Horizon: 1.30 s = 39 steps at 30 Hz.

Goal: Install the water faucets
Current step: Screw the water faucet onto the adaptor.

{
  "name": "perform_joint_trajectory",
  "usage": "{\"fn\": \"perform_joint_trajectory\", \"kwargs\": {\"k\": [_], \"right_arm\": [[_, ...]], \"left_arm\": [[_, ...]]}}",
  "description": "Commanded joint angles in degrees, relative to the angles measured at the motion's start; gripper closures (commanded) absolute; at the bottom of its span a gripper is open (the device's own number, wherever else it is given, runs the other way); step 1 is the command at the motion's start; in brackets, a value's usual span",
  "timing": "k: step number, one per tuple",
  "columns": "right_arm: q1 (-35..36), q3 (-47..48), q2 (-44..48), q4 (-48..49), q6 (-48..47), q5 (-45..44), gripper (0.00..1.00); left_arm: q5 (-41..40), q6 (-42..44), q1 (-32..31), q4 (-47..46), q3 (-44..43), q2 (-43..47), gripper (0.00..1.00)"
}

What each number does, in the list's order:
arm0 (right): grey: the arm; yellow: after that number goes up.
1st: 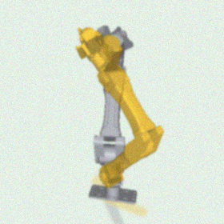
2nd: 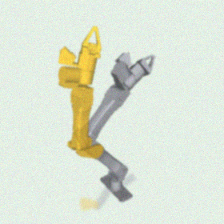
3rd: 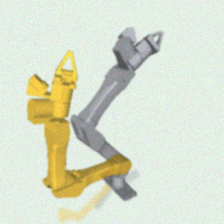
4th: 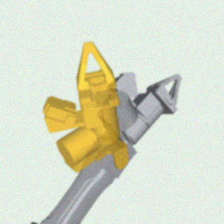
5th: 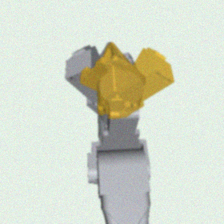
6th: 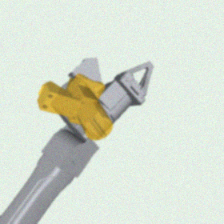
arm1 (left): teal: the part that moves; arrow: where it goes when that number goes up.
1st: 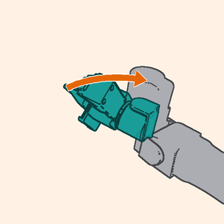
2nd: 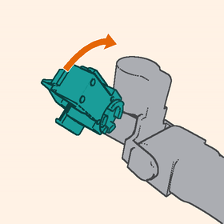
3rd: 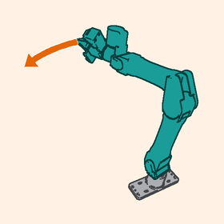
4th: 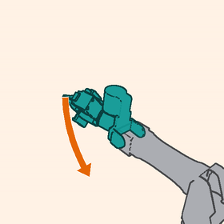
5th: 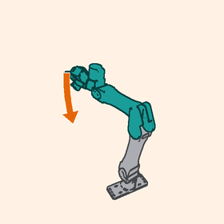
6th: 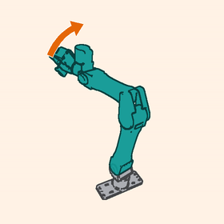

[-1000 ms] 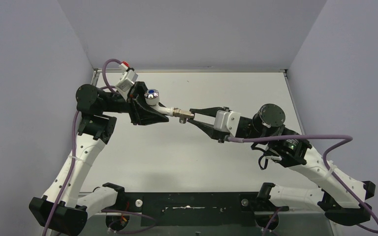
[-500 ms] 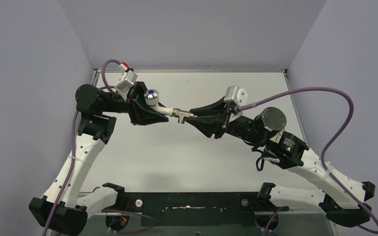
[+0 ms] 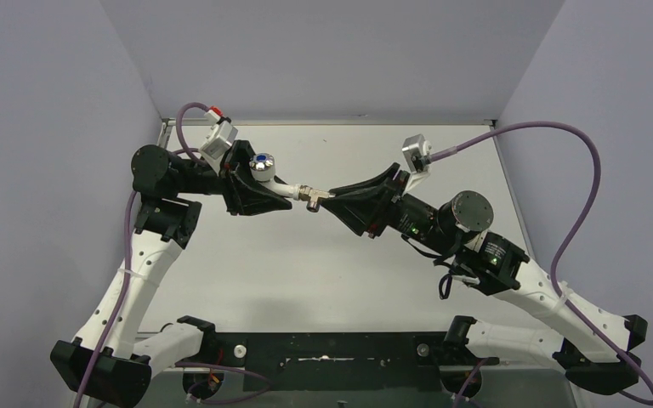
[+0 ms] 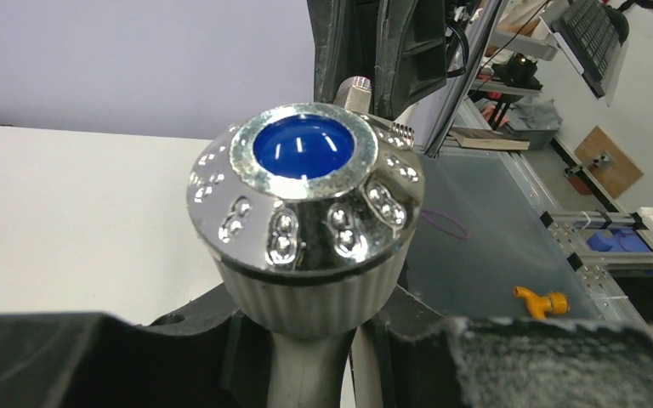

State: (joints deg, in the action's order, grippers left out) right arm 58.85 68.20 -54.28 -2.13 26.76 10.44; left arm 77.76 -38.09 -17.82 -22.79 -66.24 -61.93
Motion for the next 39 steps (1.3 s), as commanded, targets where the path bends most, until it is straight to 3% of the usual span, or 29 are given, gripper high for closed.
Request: {"fn": "perform_joint_trajectory", "kwargs": {"k": [1, 4, 11, 15, 19, 23, 34, 39], "right_arm": [[0.1, -1.0, -0.5, 5.5, 9.0, -1.1, 1.00], [0.1, -1.0, -0.4, 5.4, 9.6, -0.9, 0.94], [0.0, -4.0, 3.5, 7.4, 4.6, -3.1, 0.59], [0.0, -5.8, 6.2, 10.2, 2.6, -2.9, 0.48], [0.0, -6.6, 8.3, 11.0, -1.7, -2.4, 0.44], [0.1, -5.8, 10.5, 8.5, -14.1, -1.6, 0.43], [0.0, 4.2, 8.1, -8.7, -63.4, 11.7, 0.42], [0.0, 9.6, 3.6, -16.3, -76.1, 15.2, 0.41]], "left_arm": [[-2.2, 1.6, -0.7, -2.2, -2.4, 0.8, 1.00], [-2.2, 1.9, -0.6, -1.9, -2.5, 0.8, 1.00], [-2.2, 2.6, -0.6, -1.6, -2.7, 0.5, 1.00], [-2.1, 2.8, -0.6, -1.6, -2.7, 0.4, 1.00], [-2.2, 2.9, -0.6, -1.4, -2.6, 0.5, 1.00], [-2.3, 2.9, -0.7, -1.1, -2.6, 0.8, 1.00], [-2.9, 2.7, -0.6, 0.5, -2.5, 1.7, 1.00], [-3.4, 2.4, -0.6, 0.8, -2.5, 2.0, 1.00]]}}
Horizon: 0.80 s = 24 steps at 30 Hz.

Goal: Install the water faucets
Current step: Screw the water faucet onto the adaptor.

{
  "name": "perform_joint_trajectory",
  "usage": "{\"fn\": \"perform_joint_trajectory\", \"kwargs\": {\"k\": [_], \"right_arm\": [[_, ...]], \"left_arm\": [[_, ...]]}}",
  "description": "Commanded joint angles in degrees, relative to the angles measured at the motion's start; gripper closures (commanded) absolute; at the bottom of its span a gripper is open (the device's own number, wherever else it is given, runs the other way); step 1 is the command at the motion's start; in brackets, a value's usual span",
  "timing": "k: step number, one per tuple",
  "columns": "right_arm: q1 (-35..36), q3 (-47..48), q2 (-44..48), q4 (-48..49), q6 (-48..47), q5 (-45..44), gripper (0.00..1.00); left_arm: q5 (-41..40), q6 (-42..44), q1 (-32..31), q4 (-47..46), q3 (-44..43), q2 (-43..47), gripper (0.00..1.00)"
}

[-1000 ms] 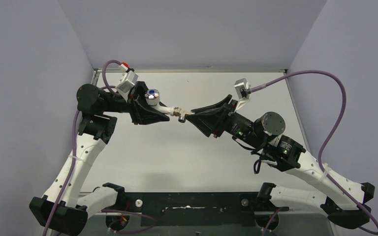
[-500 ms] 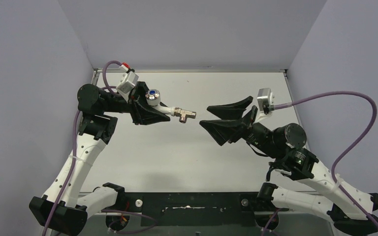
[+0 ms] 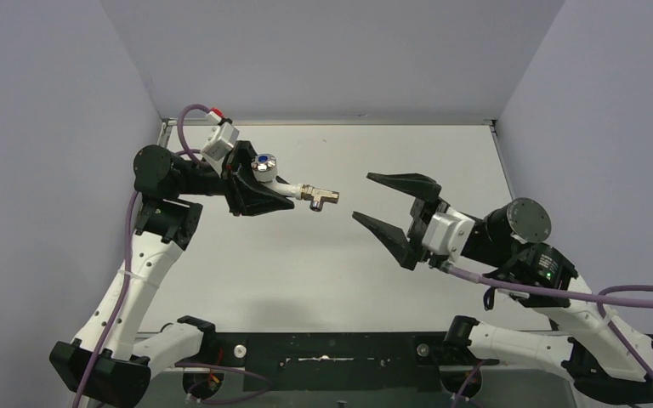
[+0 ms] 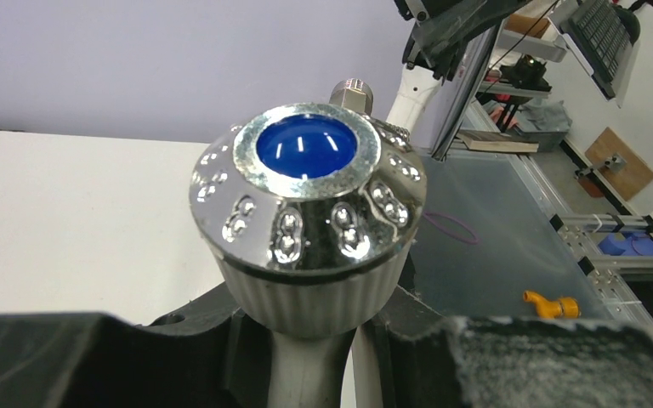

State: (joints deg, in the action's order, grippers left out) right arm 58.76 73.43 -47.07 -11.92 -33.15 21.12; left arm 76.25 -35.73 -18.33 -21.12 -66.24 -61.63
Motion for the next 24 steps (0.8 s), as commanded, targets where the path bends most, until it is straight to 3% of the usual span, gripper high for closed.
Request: {"fn": "perform_joint_trajectory", "kwargs": {"k": [1, 24], "right_arm": [[0.2, 5.1, -4.3, -7.5, -17.5, 4.7, 0.41], [0.3, 5.8, -9.0, -5.6, -22.4, 4.8, 0.51]], "left_arm": [[-1.9, 0.1, -0.1, -0.8, -2.4, 1.8, 1.00], [-1.4, 0.1, -0.1, -0.3, -2.4, 2.2, 1.00]]}}
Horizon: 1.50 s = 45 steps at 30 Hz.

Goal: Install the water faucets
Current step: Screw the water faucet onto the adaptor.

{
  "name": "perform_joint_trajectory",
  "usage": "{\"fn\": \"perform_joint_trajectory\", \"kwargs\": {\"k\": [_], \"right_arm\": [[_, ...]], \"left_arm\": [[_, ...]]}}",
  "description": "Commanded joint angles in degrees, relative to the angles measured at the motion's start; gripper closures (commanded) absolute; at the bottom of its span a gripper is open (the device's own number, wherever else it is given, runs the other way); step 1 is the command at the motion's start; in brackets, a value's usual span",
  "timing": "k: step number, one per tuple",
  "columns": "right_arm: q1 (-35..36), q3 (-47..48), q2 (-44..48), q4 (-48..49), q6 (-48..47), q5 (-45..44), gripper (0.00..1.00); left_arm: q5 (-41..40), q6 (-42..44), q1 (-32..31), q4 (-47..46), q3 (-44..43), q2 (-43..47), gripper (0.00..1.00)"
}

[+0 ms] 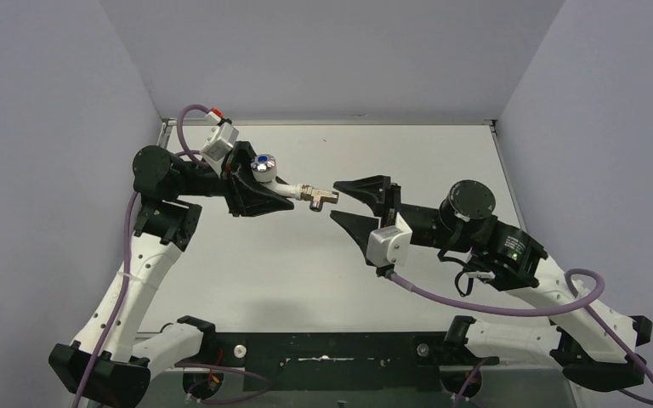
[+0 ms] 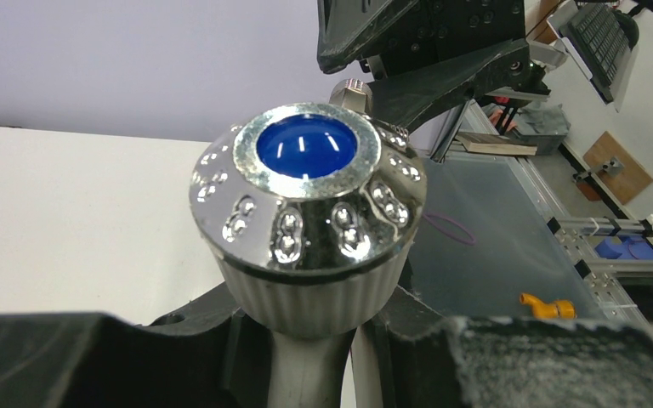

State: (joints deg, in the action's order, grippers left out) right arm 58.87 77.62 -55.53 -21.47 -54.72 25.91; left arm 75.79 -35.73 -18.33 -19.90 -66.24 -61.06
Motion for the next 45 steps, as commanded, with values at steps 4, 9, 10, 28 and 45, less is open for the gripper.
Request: {"fn": "perform_joint_trajectory", "kwargs": {"k": [4, 9, 10, 28, 45], "right_arm": [[0.2, 1.2, -0.8, 5.1, -0.9, -0.3, 0.53], [0.3, 0.6, -1.0, 6.3, -1.0, -0.8, 0.57], [0.2, 0.5, -1.2, 6.4, -1.1, -1.0, 0.58], [0.3, -0.4, -1.3, 7.3, 0.6, -1.9, 0.72], [0.3, -3.4, -0.2, 13.4, 26.0, -3.5, 1.00]], "left_arm": [[-1.0, 0.1, -0.1, -1.5, -2.4, 1.7, 1.00], [-0.9, 0.1, -0.2, -1.5, -2.5, 1.7, 1.00], [-1.0, 0.1, -0.1, -1.5, -2.5, 1.6, 1.00], [-0.7, 0.2, -0.1, -1.5, -2.3, 2.1, 1.00], [-0.2, 0.7, -0.1, -1.5, -2.5, 1.4, 1.00]]}}
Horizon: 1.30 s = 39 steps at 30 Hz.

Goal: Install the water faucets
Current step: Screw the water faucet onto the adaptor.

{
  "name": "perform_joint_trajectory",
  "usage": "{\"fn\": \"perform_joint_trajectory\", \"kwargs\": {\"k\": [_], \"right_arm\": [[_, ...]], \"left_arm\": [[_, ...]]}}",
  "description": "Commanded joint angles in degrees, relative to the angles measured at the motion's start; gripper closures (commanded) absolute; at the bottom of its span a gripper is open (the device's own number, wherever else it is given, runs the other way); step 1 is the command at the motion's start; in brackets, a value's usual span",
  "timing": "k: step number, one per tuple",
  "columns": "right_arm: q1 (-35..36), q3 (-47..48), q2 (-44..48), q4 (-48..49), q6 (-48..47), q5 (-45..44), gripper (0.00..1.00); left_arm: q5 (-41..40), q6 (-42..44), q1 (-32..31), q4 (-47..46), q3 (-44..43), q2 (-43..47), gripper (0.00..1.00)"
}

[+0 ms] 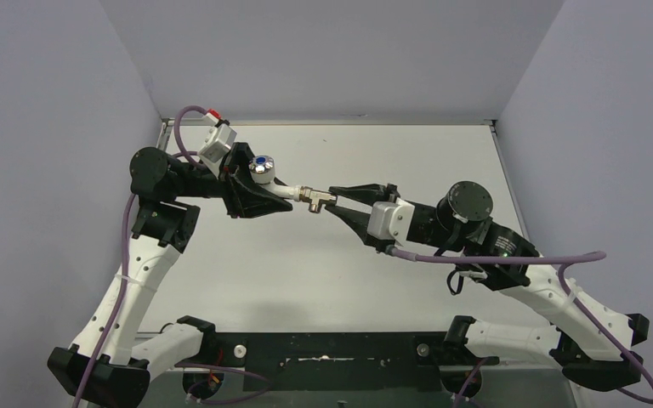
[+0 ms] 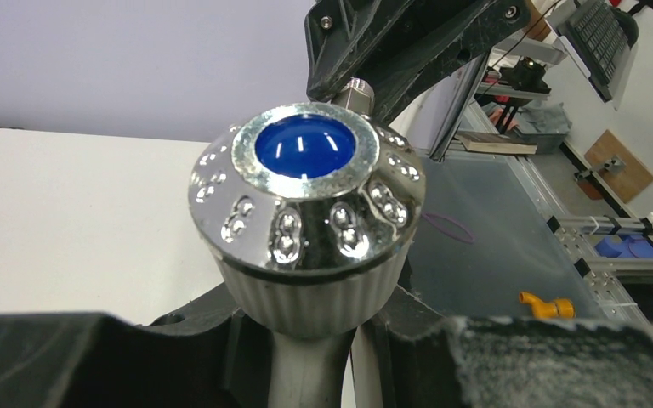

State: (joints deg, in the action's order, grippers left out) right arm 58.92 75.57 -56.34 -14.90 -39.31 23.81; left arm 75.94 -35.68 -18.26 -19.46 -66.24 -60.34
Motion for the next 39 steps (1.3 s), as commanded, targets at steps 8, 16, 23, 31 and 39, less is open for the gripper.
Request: {"fn": "perform_joint_trajectory", "kwargs": {"k": [8, 16, 23, 31, 39], "right_arm": [[0.3, -2.2, 0.2, 9.8, 28.2, -5.2, 1.00], [0.3, -3.6, 0.4, 12.8, 50.4, -13.0, 1.00], [0.2, -4.8, 1.1, 12.9, 64.6, -17.9, 1.00], [0.2, -6.2, 1.7, 14.5, 75.1, -18.3, 0.91], [0.2, -8.9, 6.3, 19.3, 69.2, -18.1, 0.50]], "left_arm": [[0.1, 1.0, -0.2, -1.9, -3.4, 0.1, 1.00], [0.1, 1.4, -0.2, -2.0, -4.1, -0.8, 1.00], [0.1, 1.7, -0.2, -2.1, -4.3, -1.3, 1.00], [-0.1, 2.1, -0.2, -2.1, -4.5, -1.7, 1.00], [-0.5, 2.3, -0.2, -2.1, -4.5, -2.1, 1.00]]}}
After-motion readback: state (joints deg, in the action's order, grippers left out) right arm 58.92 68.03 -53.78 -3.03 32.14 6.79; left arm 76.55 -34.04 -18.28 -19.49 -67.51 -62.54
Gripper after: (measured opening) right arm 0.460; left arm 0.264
